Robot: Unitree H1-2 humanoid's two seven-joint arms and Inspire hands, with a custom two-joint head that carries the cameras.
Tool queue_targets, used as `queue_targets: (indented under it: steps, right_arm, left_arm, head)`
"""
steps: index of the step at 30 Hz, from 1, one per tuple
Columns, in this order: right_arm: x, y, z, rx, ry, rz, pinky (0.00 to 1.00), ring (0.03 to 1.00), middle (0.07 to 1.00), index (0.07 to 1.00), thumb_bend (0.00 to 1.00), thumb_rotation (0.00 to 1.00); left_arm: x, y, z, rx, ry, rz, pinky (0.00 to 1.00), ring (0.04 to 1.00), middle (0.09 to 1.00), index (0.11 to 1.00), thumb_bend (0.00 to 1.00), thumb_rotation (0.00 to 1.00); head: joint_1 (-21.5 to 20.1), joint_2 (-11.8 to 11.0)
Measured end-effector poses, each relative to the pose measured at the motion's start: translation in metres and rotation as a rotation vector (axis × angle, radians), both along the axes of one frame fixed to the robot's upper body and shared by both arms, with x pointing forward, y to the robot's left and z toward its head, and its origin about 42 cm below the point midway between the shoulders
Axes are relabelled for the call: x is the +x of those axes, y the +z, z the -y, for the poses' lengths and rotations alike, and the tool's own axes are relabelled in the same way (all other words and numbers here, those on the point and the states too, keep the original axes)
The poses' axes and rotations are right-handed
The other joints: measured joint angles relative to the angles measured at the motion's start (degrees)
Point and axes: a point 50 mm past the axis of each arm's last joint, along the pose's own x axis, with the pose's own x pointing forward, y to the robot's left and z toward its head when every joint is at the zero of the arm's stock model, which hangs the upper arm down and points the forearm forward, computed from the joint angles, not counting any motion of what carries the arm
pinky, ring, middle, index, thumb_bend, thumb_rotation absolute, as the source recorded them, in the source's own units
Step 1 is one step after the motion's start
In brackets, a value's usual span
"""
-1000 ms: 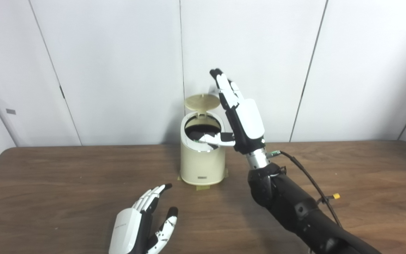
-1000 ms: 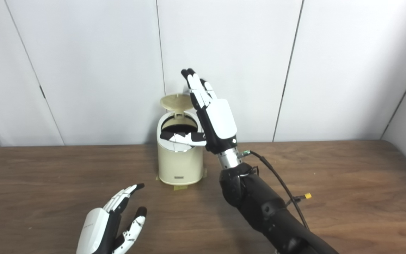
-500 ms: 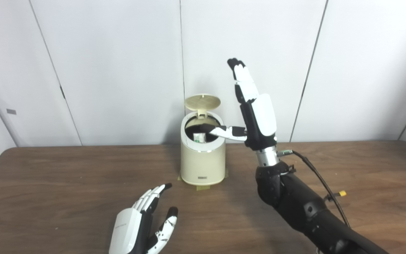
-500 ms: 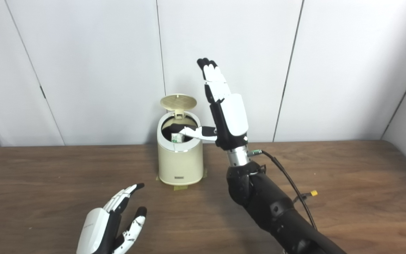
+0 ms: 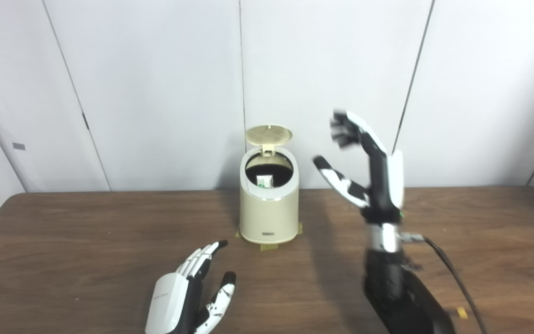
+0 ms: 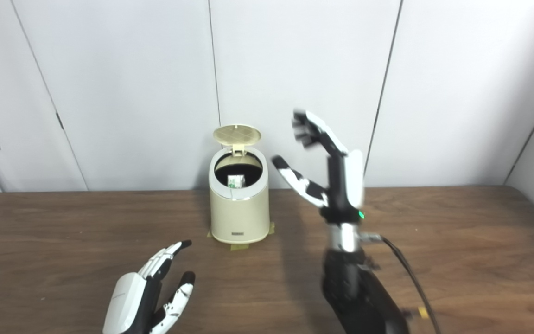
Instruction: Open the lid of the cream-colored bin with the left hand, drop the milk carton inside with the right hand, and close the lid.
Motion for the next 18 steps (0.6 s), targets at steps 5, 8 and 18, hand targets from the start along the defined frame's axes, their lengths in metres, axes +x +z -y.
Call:
queue_targets:
  steps: [5,8,18]
  right_arm:
    - [-0.029,0.004,0.015,0.065,0.082,-0.233,0.64,0.711,0.752,0.752,0.39,0.38]
    - [-0.033,0.005,0.02,0.087,0.099,-0.283,0.68,0.747,0.784,0.785,0.38,0.38]
    - [-0.062,-0.036,0.037,0.193,0.068,-0.439,0.68,0.762,0.79,0.797,0.35,0.25]
  left_arm:
    - [0.001,-0.001,-0.001,-0.001,0.005,-0.004,0.83,0.889,0.883,0.881,0.34,0.94]
    - [0.001,-0.001,-0.001,-0.003,0.004,-0.005,0.85,0.897,0.891,0.889,0.36,0.97]
    - [0.002,-0.001,-0.002,-0.019,0.008,-0.006,0.84,0.892,0.887,0.876,0.33,0.92]
  head:
    - [-0.1,0.0]
    - [-0.4,-0.1]
    - [-0.2,-0.1]
